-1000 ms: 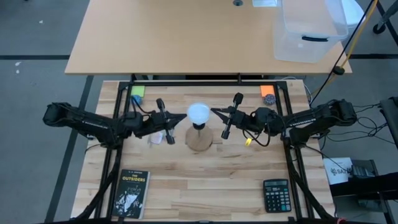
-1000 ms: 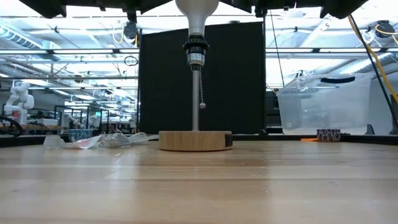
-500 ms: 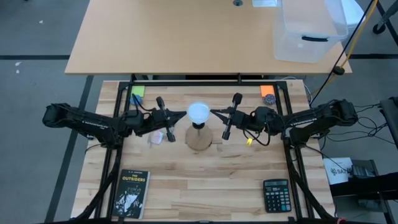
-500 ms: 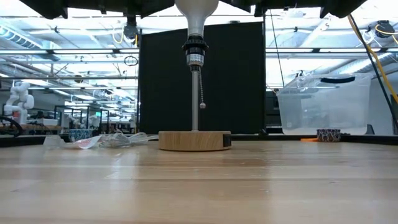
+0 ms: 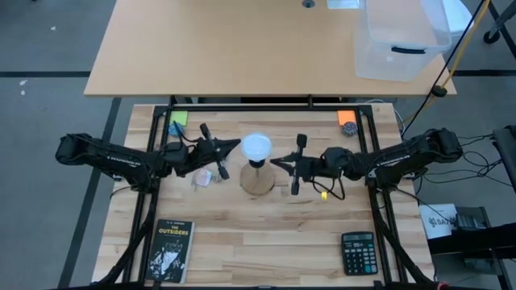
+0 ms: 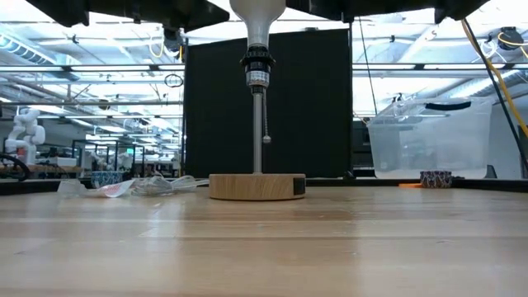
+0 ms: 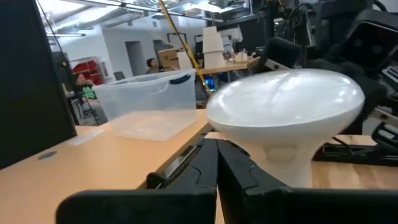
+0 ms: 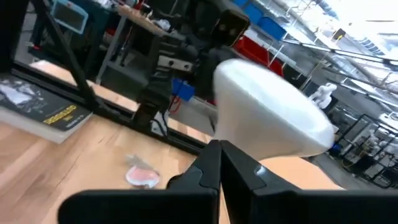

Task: Screw lightbulb
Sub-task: Insert the lightbulb on the lamp

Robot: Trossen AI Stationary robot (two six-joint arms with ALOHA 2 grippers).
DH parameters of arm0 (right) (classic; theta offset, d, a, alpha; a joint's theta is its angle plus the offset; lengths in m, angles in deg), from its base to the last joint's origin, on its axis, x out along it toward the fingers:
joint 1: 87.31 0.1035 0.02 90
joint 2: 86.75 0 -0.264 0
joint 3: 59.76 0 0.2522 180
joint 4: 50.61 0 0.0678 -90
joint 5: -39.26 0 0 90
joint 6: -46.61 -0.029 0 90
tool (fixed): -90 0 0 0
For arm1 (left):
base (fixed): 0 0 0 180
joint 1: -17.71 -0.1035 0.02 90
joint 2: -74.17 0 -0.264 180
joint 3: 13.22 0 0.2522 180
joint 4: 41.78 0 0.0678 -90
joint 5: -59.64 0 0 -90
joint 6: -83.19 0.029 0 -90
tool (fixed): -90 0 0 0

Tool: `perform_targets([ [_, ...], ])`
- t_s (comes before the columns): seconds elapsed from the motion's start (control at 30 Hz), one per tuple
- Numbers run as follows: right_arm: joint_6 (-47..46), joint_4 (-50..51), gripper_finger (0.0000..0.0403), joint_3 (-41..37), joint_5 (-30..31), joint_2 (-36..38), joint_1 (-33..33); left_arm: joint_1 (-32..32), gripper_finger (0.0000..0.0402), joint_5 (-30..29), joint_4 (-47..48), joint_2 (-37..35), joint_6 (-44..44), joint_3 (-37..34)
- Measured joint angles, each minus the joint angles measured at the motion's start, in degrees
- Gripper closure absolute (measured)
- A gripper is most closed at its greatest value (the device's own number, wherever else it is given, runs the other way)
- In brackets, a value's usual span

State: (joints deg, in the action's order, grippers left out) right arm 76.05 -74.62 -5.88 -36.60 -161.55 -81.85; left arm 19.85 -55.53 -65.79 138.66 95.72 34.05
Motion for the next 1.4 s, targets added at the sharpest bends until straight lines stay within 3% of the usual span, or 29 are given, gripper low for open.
perform_targets([
  [0.3, 1.8, 0.5, 0.0403, 1.0, 9.5, 0.1, -1.4, 5.3, 0.0402, -0.2, -0.4, -3.9, 4.5, 0.0],
  [0.63, 4.5, 2.4, 0.0403, 4.6, 10.0, 0.1, -2.9, 8.7, 0.0402, 0.7, -0.3, -2.0, 6.0, 0.0],
  [1.4, 8.1, 5.6, 0.0403, 5.1, 8.8, 0.1, 1.3, -0.5, 0.0402, 3.6, 4.0, -1.7, 0.0, 0.0],
])
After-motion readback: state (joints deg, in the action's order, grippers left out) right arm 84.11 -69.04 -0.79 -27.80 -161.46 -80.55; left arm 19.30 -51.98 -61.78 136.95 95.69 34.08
